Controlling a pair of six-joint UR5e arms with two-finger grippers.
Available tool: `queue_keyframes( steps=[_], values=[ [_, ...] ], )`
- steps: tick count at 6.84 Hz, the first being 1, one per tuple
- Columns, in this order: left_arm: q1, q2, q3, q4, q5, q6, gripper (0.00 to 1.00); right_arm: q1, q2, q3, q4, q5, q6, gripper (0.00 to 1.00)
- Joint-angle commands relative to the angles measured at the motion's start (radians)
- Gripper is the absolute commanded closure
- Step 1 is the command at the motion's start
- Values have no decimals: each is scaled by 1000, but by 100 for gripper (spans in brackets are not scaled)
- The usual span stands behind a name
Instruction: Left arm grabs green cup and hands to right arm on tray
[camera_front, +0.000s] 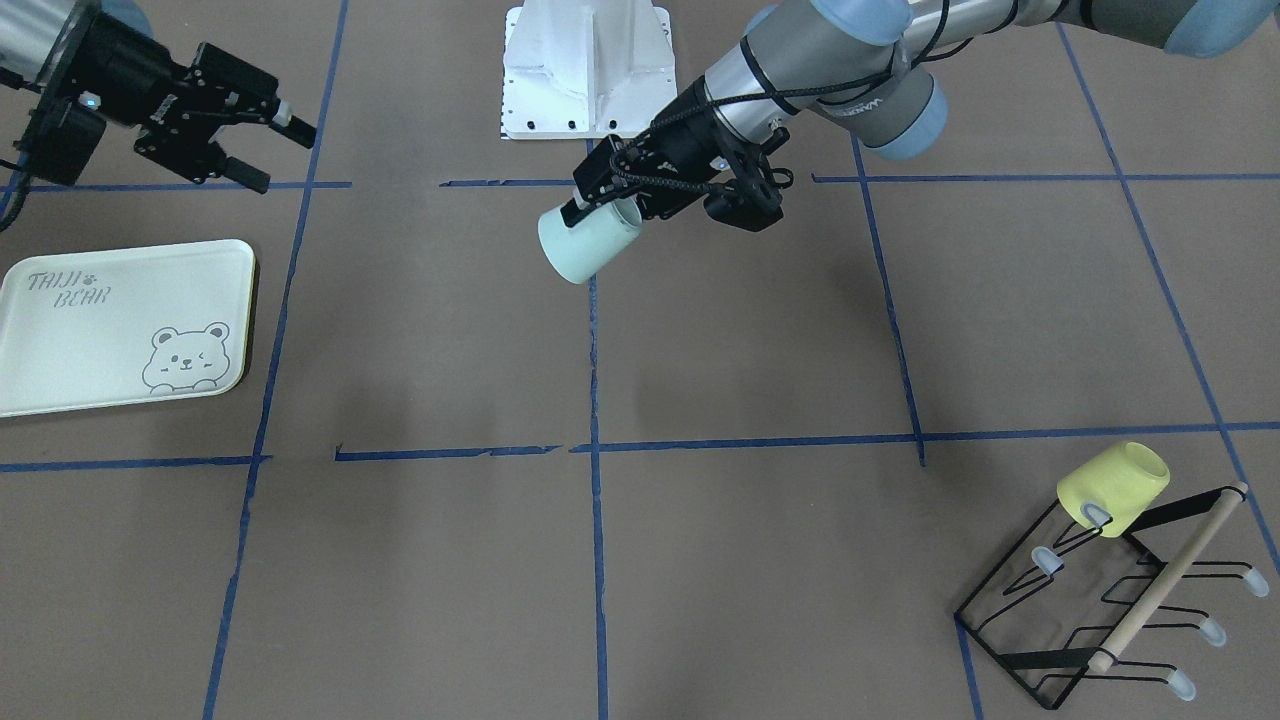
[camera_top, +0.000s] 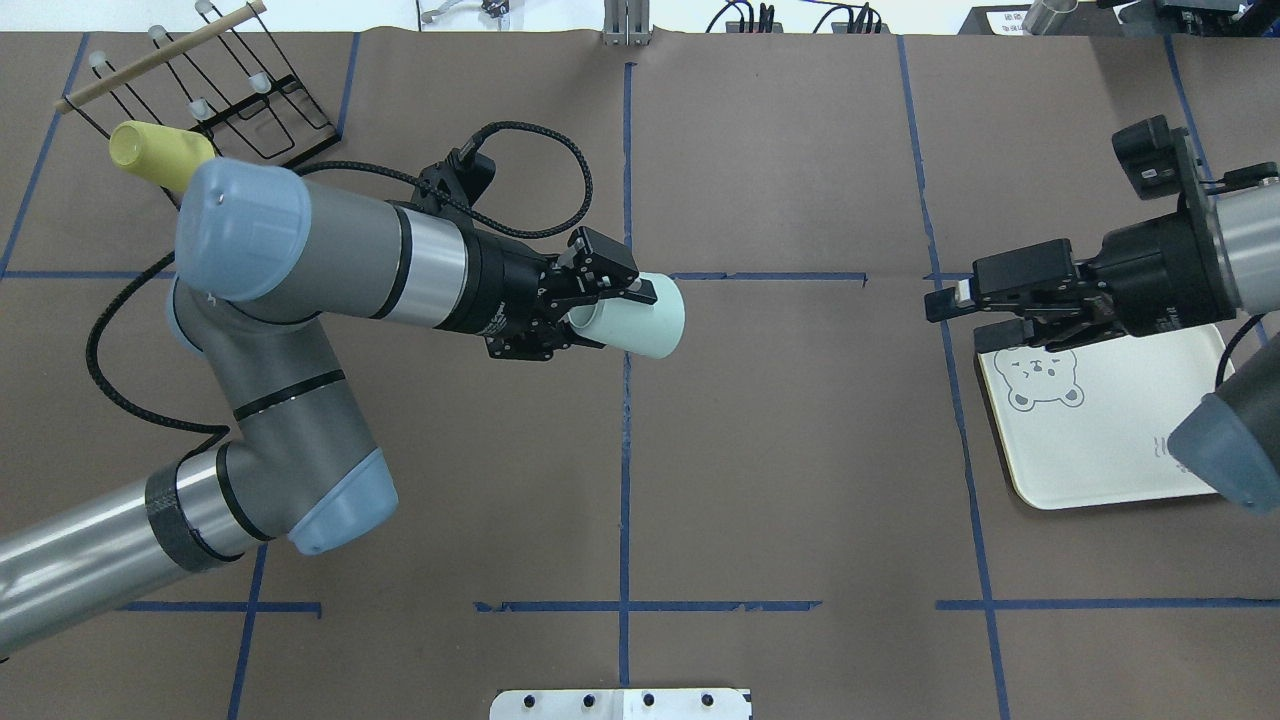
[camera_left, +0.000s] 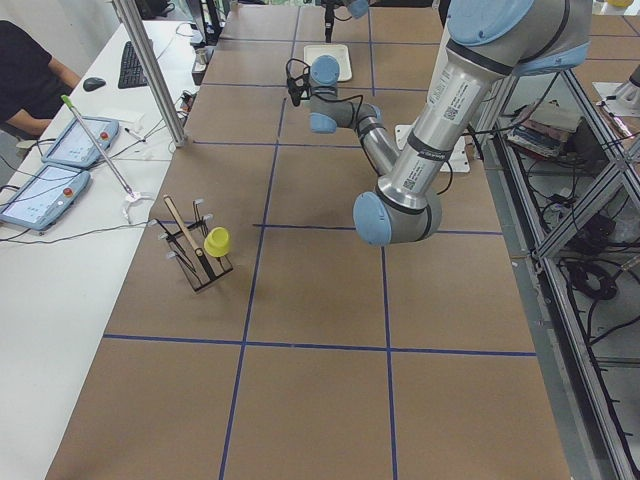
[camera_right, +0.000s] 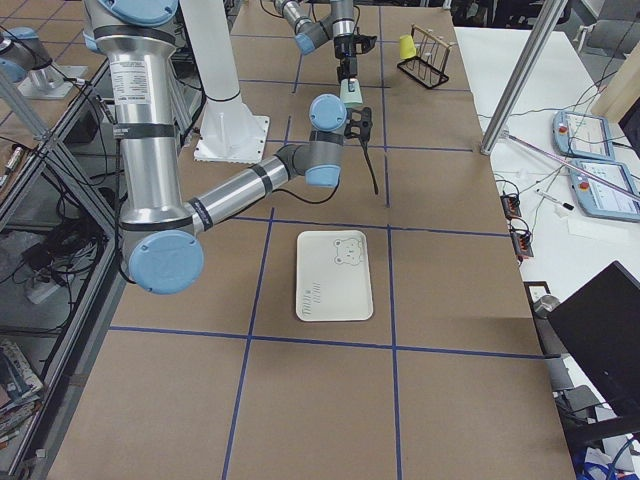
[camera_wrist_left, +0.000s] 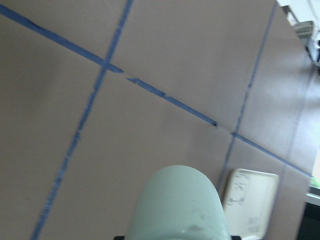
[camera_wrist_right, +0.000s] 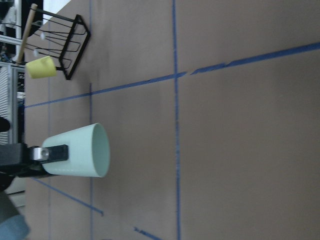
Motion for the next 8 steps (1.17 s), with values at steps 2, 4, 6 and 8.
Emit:
queue_keyframes(
  steps=[2,4,6,8],
  values=[
    [113,25,162,-661,176,-163,93,-201,39,0,418,-239,333,0],
    [188,22,232,-918,247,-241,93,-336,38,-10,530,-442,341,0],
    [215,16,218,-974,252,-313,93,-347,49,-8,530,-444,342,0],
    [238,10,219,-973,253,-315,93,-356,79,-11,516,-445,338,0]
  ],
)
